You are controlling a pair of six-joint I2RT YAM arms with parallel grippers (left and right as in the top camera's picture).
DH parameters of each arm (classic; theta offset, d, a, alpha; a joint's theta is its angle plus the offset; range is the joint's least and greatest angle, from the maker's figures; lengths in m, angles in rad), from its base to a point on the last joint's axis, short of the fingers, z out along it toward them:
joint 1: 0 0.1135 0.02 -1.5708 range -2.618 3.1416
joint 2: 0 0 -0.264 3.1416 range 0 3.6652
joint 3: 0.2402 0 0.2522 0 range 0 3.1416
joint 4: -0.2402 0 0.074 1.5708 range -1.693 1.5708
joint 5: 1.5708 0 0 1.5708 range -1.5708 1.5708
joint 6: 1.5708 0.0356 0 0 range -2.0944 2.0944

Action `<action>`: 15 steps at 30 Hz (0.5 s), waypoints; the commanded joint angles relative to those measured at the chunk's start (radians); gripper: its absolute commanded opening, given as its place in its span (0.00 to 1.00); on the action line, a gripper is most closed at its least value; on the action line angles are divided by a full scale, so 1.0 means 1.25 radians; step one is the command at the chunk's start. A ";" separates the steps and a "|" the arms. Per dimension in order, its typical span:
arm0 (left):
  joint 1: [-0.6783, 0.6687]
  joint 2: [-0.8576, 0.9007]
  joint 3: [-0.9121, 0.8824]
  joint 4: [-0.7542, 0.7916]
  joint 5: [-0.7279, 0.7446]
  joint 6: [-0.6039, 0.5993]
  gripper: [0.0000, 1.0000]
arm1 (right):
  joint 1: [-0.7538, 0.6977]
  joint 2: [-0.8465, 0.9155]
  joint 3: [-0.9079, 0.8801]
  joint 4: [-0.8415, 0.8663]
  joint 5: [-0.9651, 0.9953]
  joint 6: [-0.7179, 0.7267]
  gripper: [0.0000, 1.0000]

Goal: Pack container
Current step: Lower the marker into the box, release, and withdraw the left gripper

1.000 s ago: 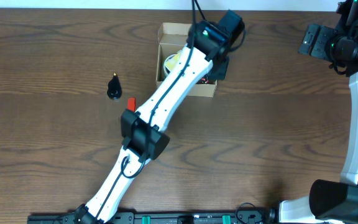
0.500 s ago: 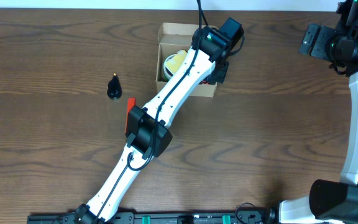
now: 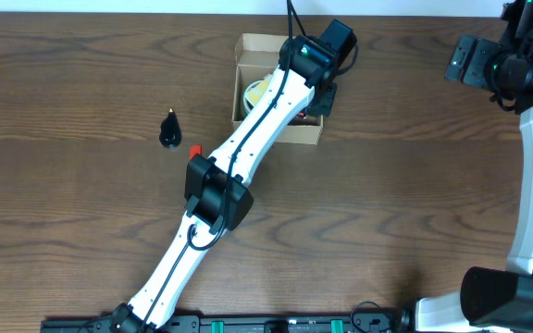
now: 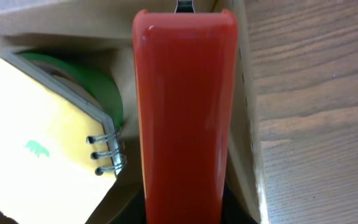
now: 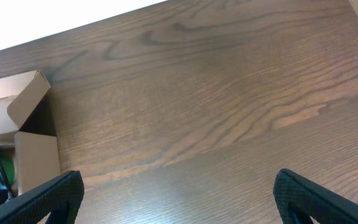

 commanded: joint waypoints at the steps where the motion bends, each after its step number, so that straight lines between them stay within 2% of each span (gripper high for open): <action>1: 0.003 0.006 -0.016 0.008 -0.009 -0.022 0.13 | -0.006 0.005 -0.006 0.000 0.008 0.002 0.99; 9: 0.005 0.006 -0.071 0.014 0.009 -0.027 0.18 | -0.006 0.005 -0.006 0.000 0.008 0.002 0.99; 10: 0.005 0.006 -0.071 0.014 0.009 -0.027 0.22 | -0.006 0.005 -0.006 0.000 0.008 0.002 0.99; 13: 0.005 0.006 -0.071 0.018 0.009 -0.027 0.45 | -0.006 0.005 -0.006 0.000 0.008 0.002 0.99; 15: 0.006 0.006 -0.071 0.017 0.010 -0.027 0.54 | -0.006 0.005 -0.006 0.000 0.008 0.002 0.99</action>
